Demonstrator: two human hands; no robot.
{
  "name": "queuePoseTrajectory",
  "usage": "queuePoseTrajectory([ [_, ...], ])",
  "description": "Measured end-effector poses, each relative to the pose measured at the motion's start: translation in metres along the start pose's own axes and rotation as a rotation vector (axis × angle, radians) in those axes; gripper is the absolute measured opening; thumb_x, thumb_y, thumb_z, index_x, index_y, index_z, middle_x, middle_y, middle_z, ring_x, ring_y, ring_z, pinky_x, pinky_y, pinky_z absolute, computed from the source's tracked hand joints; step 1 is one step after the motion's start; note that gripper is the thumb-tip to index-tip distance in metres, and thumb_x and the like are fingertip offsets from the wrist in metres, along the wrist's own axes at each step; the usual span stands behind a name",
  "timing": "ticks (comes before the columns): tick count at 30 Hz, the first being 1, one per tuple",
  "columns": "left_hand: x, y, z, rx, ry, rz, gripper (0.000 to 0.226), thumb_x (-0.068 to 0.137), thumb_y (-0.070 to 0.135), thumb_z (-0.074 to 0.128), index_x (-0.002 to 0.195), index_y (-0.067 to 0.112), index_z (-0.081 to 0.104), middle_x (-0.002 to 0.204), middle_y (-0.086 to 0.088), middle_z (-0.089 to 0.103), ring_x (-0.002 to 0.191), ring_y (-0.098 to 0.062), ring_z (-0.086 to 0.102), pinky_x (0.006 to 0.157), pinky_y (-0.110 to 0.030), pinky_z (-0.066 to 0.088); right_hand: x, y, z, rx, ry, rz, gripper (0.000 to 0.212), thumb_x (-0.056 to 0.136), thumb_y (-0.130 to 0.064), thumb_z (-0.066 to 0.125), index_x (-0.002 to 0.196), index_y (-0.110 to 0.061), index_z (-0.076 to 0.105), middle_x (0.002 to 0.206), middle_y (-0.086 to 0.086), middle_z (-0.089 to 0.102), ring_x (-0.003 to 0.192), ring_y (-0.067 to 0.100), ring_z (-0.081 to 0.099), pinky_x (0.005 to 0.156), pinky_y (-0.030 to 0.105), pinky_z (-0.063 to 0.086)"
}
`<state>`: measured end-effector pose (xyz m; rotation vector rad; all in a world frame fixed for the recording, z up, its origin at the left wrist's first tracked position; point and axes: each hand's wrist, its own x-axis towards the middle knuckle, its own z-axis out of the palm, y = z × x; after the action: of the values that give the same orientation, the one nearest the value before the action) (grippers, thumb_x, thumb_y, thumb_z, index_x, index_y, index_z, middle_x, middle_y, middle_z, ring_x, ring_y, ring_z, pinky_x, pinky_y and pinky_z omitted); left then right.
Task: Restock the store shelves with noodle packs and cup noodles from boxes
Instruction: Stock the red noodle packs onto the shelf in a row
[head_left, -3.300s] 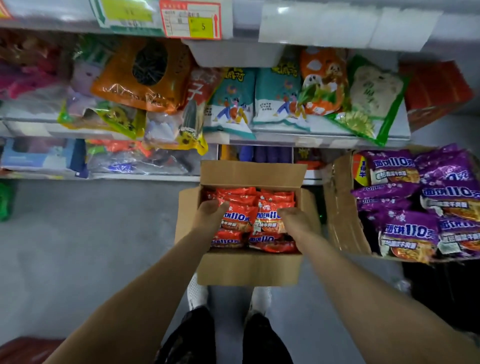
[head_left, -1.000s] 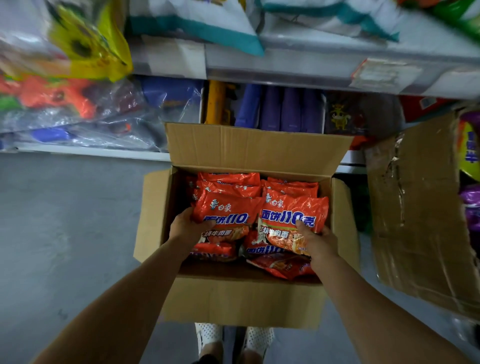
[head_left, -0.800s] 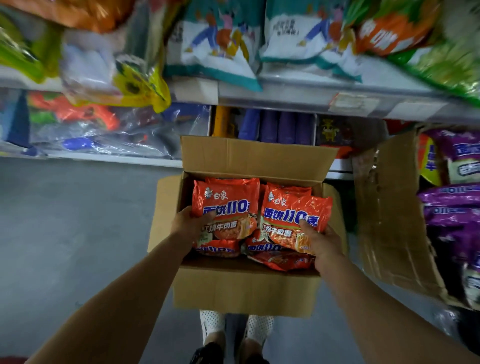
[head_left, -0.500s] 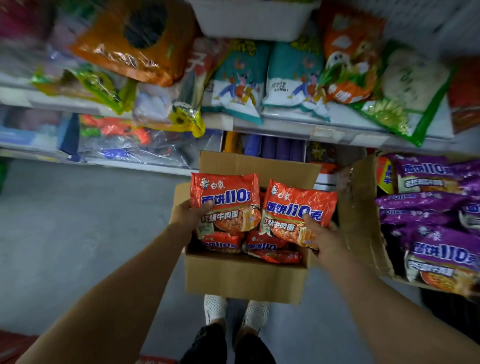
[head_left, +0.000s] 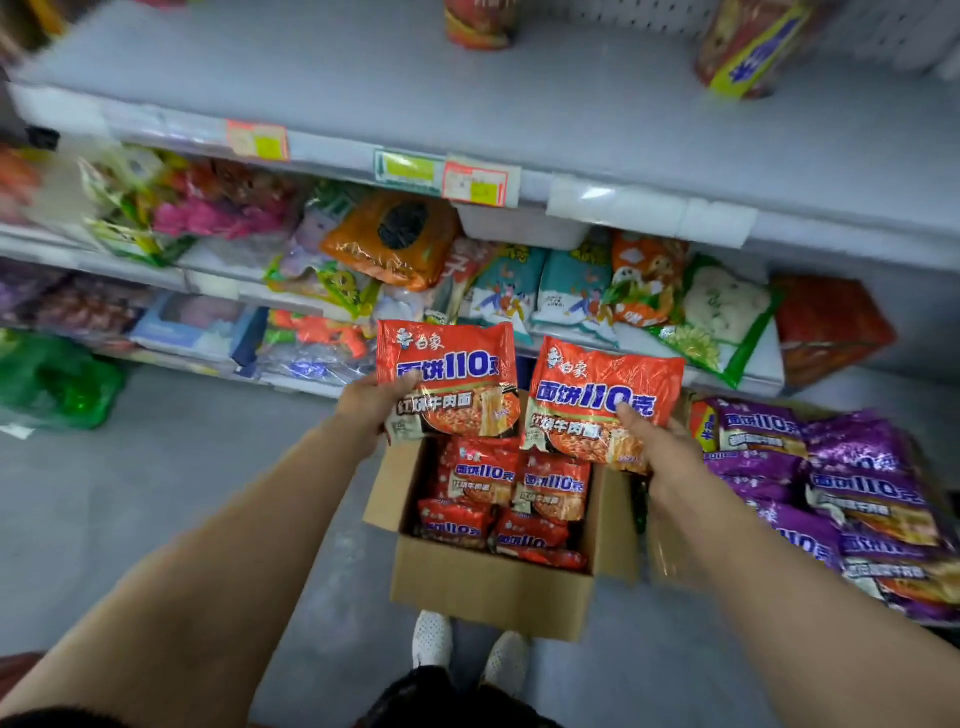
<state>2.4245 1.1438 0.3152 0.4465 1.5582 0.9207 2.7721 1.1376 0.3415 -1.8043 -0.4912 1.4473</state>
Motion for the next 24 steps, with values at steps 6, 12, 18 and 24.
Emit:
queuePoseTrajectory([
  [6, -0.046, 0.065, -0.017, 0.007, -0.031, 0.110, 0.041, 0.083, 0.028, 0.082, 0.115, 0.008, 0.067, 0.106, -0.013, 0.076, 0.096, -0.031, 0.074, 0.091, -0.051, 0.057, -0.040, -0.058, 0.003, -0.036, -0.098, -0.088, 0.043, 0.075, -0.028, 0.087, 0.113, -0.020, 0.068, 0.105, 0.006, 0.077, 0.090, 0.025, 0.075, 0.075, 0.037, 0.059],
  [12, -0.087, 0.128, -0.031, -0.012, -0.054, 0.242, 0.041, 0.087, 0.024, 0.077, 0.121, 0.005, 0.065, 0.111, -0.016, 0.074, 0.097, -0.031, 0.074, 0.079, -0.040, 0.060, -0.078, -0.109, 0.014, -0.034, -0.148, -0.196, 0.056, 0.074, -0.032, 0.088, 0.122, -0.017, 0.063, 0.109, 0.005, 0.075, 0.096, 0.023, 0.072, 0.068, 0.032, 0.053],
  [18, -0.123, 0.180, -0.044, -0.032, -0.064, 0.358, 0.030, 0.092, 0.021, 0.072, 0.117, 0.007, 0.067, 0.108, -0.012, 0.076, 0.092, -0.022, 0.075, 0.064, -0.027, 0.060, -0.105, -0.157, 0.022, 0.002, -0.258, -0.309, 0.050, 0.069, -0.030, 0.086, 0.113, -0.018, 0.065, 0.104, 0.007, 0.078, 0.091, 0.025, 0.076, 0.080, 0.042, 0.060],
  [24, -0.163, 0.237, -0.052, -0.071, -0.100, 0.472, 0.041, 0.090, 0.023, 0.072, 0.125, 0.005, 0.062, 0.113, -0.017, 0.074, 0.100, -0.031, 0.073, 0.078, -0.038, 0.060, -0.134, -0.213, 0.033, 0.043, -0.327, -0.438, 0.049, 0.071, -0.030, 0.085, 0.113, -0.016, 0.065, 0.098, 0.006, 0.079, 0.088, 0.026, 0.077, 0.086, 0.045, 0.059],
])
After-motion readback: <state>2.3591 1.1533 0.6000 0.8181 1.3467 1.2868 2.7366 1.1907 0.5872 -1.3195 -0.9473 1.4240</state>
